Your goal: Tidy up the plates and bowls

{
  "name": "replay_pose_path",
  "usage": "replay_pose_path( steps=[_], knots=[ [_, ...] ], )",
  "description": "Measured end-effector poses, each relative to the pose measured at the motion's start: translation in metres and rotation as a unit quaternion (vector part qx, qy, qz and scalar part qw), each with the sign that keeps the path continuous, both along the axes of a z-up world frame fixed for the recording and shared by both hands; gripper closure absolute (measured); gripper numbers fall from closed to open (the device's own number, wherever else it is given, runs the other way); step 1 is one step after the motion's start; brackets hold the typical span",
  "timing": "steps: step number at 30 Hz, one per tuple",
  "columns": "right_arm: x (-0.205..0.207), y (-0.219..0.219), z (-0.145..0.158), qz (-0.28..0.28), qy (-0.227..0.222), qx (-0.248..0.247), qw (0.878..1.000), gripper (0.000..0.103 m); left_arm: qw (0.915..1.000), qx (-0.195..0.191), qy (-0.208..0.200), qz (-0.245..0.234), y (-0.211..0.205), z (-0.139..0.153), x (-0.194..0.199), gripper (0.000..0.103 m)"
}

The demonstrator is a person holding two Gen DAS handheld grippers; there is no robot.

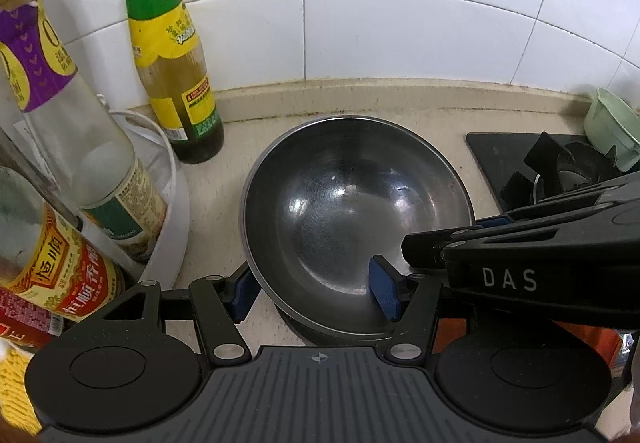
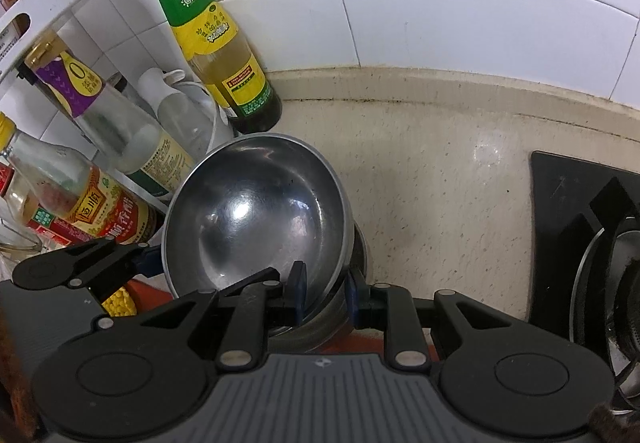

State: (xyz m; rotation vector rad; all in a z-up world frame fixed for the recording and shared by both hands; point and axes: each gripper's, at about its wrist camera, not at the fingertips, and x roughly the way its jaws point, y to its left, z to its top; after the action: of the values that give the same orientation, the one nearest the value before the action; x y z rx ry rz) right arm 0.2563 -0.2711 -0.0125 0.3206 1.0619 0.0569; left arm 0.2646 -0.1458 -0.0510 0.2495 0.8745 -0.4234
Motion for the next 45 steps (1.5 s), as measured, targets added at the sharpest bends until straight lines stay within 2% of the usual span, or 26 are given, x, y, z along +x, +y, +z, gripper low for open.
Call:
replay_pose_path(
  steps=[10, 23, 29, 34, 36, 45],
  knots=[
    [-0.001, 0.007, -0.007, 0.004, -0.004, -0.022, 1.000, 0.082, 0.9998, -0.006, 0.020, -0.004, 0.003, -0.006, 0.007, 0.037],
    [-0.010, 0.008, 0.005, 0.021, -0.045, -0.050, 0.998, 0.080, 0.9998, -0.018, 0.008, 0.003, 0.018, 0.002, 0.002, 0.034],
    [-0.011, 0.001, 0.009, 0.006, -0.056, -0.063, 0.996, 0.080, 0.9997, -0.021, 0.009, 0.010, 0.018, 0.001, 0.006, 0.034],
    [-0.013, -0.010, 0.010, -0.010, -0.051, -0.042, 0.998, 0.080, 0.9997, -0.020, 0.015, 0.007, 0.014, -0.002, 0.010, 0.034],
    [-0.012, -0.013, 0.010, -0.010, -0.054, -0.050, 0.997, 0.080, 0.9996, -0.021, 0.016, 0.004, 0.013, -0.003, 0.012, 0.034],
    [-0.004, -0.020, -0.010, -0.008, -0.031, -0.022, 0.999, 0.080, 0.9996, -0.020, 0.020, -0.002, 0.012, -0.008, 0.017, 0.033]
  ],
)
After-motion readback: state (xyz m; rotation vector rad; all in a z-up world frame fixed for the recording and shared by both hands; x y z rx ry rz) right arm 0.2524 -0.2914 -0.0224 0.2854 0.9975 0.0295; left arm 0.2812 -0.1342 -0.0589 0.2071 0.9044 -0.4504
